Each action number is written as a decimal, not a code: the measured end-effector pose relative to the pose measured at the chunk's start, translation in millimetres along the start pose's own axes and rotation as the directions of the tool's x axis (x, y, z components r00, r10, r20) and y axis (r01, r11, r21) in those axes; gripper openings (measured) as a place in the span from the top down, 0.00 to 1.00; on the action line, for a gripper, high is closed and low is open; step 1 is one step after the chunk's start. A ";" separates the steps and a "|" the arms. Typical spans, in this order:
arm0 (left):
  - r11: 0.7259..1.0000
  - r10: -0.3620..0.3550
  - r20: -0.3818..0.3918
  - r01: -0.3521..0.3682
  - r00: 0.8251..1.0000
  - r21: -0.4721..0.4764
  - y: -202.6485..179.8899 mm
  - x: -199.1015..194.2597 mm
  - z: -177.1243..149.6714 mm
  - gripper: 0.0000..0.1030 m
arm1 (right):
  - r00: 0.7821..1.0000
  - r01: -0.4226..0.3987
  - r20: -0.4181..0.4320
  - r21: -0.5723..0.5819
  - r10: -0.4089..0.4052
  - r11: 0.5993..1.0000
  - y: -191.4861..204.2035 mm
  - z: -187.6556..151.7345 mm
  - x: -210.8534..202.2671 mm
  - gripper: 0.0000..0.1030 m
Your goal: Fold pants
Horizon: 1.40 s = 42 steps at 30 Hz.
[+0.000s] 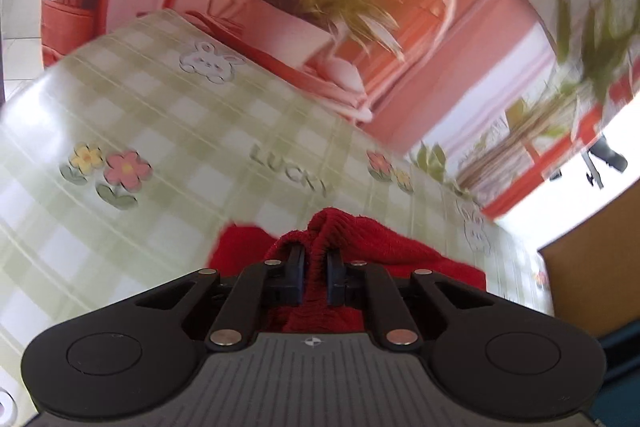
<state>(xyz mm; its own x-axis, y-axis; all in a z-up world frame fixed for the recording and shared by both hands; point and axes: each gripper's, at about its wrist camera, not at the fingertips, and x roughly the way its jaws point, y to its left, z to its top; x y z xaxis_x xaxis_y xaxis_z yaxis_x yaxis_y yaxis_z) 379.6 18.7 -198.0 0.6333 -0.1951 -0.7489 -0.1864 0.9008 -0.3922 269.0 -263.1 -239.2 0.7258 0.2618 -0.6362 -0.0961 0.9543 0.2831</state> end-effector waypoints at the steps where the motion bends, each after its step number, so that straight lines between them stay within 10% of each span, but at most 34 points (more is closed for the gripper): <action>1: 1.000 0.016 -0.022 -0.016 1.000 -0.022 6.8 5.8 3.4 0.89 | 1.000 -0.003 -0.004 0.003 0.003 1.000 -0.3 -0.2 0.9 0.60; 4: 0.998 0.063 -0.073 -0.065 0.995 -0.017 20.3 27.6 -1.4 0.78 | 1.000 -0.011 -0.011 0.008 0.011 1.000 0.3 -1.2 2.7 0.60; 6: 0.994 0.105 -0.074 -0.104 0.992 0.021 21.1 28.3 -6.4 0.46 | 1.000 -0.005 -0.009 0.005 0.005 1.000 2.1 -1.2 2.1 0.60; 8: 0.996 0.083 -0.045 -0.082 0.995 0.022 22.8 14.7 -9.7 0.36 | 1.000 -0.003 -0.005 -0.001 0.003 1.000 2.8 -1.5 -1.0 0.60; 14: 0.998 -0.008 -0.069 0.012 0.998 0.056 28.5 -30.5 -27.6 0.36 | 1.000 -0.018 0.012 -0.011 0.018 1.000 -2.6 -4.3 -19.6 0.60; 21: 0.994 0.060 -0.142 -0.045 0.988 0.102 36.1 -26.2 -71.4 0.35 | 1.000 0.007 0.019 -0.082 -0.006 0.997 1.3 -20.1 -46.0 0.60; 23: 0.995 0.056 -0.150 -0.043 0.987 0.090 37.6 -23.8 -77.3 0.38 | 1.000 0.008 0.014 -0.116 -0.006 0.993 4.6 -25.5 -49.9 0.60; 26: 0.996 0.051 -0.136 -0.041 0.989 0.076 41.1 -27.2 -81.1 0.74 | 1.000 0.012 0.007 -0.151 -0.011 0.989 7.9 -29.4 -49.7 0.60; 29: 0.996 0.048 -0.117 -0.040 0.992 0.074 42.0 -33.4 -80.0 0.90 | 1.000 0.022 0.009 -0.160 -0.020 0.987 7.8 -28.7 -43.6 0.60; 32: 0.997 0.040 -0.102 -0.033 0.994 0.070 37.9 -43.0 -77.6 0.94 | 1.000 0.022 -0.015 -0.178 -0.025 0.984 5.4 -26.5 -32.5 0.65; 34: 0.997 0.029 -0.088 -0.023 0.996 0.069 35.9 -49.7 -75.9 0.94 | 0.999 -0.001 -0.051 -0.189 -0.009 0.982 5.8 -26.2 -26.7 0.93; 42: 0.998 0.004 -0.077 0.002 0.997 0.069 37.3 -64.5 -83.2 0.94 | 1.000 0.012 0.023 -0.164 -0.008 0.986 1.9 -22.9 -65.9 0.97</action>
<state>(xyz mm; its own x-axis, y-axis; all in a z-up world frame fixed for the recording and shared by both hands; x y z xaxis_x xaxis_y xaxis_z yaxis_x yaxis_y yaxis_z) 269.3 32.6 -208.8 0.5726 -0.2213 -0.7894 -0.1330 0.9250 -0.3558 205.4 -275.2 -213.1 0.7417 0.2508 -0.6221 -0.1983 0.9680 0.1538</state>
